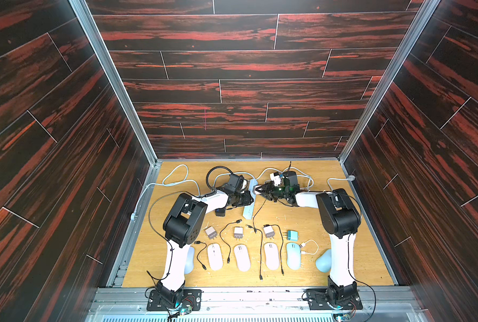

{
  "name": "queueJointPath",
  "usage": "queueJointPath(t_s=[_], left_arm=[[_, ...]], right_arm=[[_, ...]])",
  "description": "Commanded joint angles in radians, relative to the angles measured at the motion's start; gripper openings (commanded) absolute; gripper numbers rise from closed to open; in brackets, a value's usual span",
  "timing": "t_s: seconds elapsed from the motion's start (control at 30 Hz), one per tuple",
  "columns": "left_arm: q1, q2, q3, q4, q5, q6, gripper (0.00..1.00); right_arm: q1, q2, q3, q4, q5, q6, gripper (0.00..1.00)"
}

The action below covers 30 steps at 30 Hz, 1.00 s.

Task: Unplug the wireless mouse
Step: Remove the plug from the socket.

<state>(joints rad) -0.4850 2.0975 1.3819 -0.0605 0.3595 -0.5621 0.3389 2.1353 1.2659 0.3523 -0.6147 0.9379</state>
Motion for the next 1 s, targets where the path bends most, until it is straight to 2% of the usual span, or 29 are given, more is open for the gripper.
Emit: queueJointPath(t_s=[0.0,0.17,0.43,0.53,0.67,0.73,0.83,0.87,0.9,0.97], left_arm=[[0.032,-0.09,-0.02,0.011,-0.04,-0.028,0.0],[0.029,-0.141,-0.007,-0.049,-0.11,0.02,0.0],[-0.013,-0.325,-0.089,-0.01,-0.147,0.053,0.0],[-0.035,-0.407,-0.152,0.044,-0.162,0.044,0.0],[-0.035,-0.452,-0.21,0.107,-0.172,-0.008,0.0],[-0.036,-0.455,-0.216,0.111,-0.174,-0.013,0.0],[-0.035,-0.451,-0.219,0.114,-0.17,-0.009,0.0],[-0.035,-0.449,-0.218,0.114,-0.171,-0.009,0.0],[-0.033,-0.446,-0.216,0.114,-0.17,-0.01,0.0],[-0.033,-0.441,-0.211,0.116,-0.168,-0.011,0.0]], right_arm=[[0.007,-0.12,0.051,-0.138,0.038,-0.101,0.01],[0.028,-0.213,0.101,-0.344,0.16,-0.159,0.0],[0.114,-0.386,0.107,-0.413,0.258,-0.178,0.0],[0.16,-0.442,0.12,-0.464,0.395,-0.223,0.0],[0.142,-0.48,0.059,-0.35,0.293,-0.137,0.0],[0.143,-0.48,0.074,-0.389,0.303,-0.139,0.0],[0.199,-0.461,0.197,-0.626,0.533,-0.262,0.0],[0.213,-0.452,0.231,-0.668,0.572,-0.291,0.0],[0.215,-0.45,0.239,-0.663,0.551,-0.293,0.0],[0.195,-0.466,0.197,-0.571,0.433,-0.256,0.0]])
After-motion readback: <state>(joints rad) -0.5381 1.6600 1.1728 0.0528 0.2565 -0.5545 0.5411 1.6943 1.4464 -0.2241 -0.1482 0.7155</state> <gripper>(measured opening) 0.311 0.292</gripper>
